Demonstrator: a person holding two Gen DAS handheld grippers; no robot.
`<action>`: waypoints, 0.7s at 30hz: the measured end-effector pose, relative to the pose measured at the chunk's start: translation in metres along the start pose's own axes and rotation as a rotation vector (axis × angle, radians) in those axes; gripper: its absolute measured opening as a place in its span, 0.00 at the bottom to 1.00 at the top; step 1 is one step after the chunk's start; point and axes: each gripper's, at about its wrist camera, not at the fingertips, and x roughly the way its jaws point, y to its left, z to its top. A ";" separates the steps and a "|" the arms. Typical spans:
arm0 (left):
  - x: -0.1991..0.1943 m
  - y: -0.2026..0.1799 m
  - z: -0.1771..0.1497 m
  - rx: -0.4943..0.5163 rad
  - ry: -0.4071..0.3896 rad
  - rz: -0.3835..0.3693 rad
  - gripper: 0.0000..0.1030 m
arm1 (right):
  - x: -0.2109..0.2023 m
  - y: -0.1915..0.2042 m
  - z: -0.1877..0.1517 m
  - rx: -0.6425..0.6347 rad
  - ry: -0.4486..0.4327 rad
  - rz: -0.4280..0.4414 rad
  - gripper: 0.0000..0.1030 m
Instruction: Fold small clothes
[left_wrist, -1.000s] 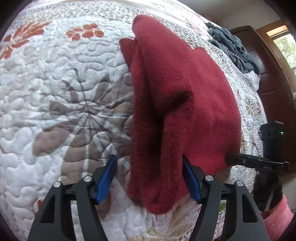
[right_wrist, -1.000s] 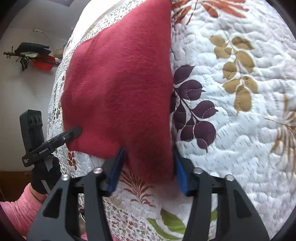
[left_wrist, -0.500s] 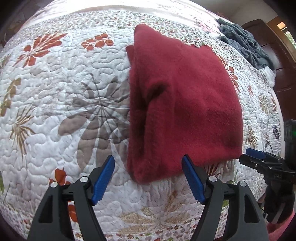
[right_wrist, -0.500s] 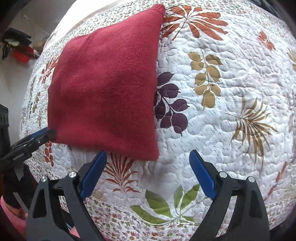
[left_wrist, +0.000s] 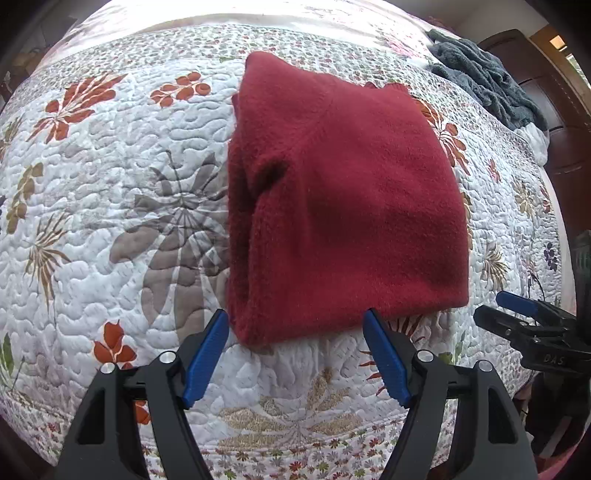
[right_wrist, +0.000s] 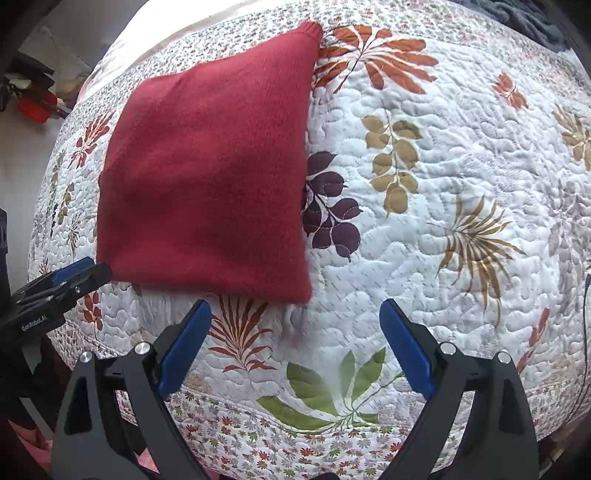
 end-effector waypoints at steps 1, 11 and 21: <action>-0.002 -0.001 -0.001 0.003 0.002 0.011 0.73 | -0.002 0.000 0.000 0.002 0.004 -0.005 0.90; -0.030 -0.017 -0.003 0.039 -0.019 0.092 0.78 | -0.024 0.020 0.000 -0.023 -0.023 -0.062 0.93; -0.048 -0.020 -0.008 0.048 -0.033 0.139 0.81 | -0.038 0.031 0.001 -0.024 -0.041 -0.086 0.94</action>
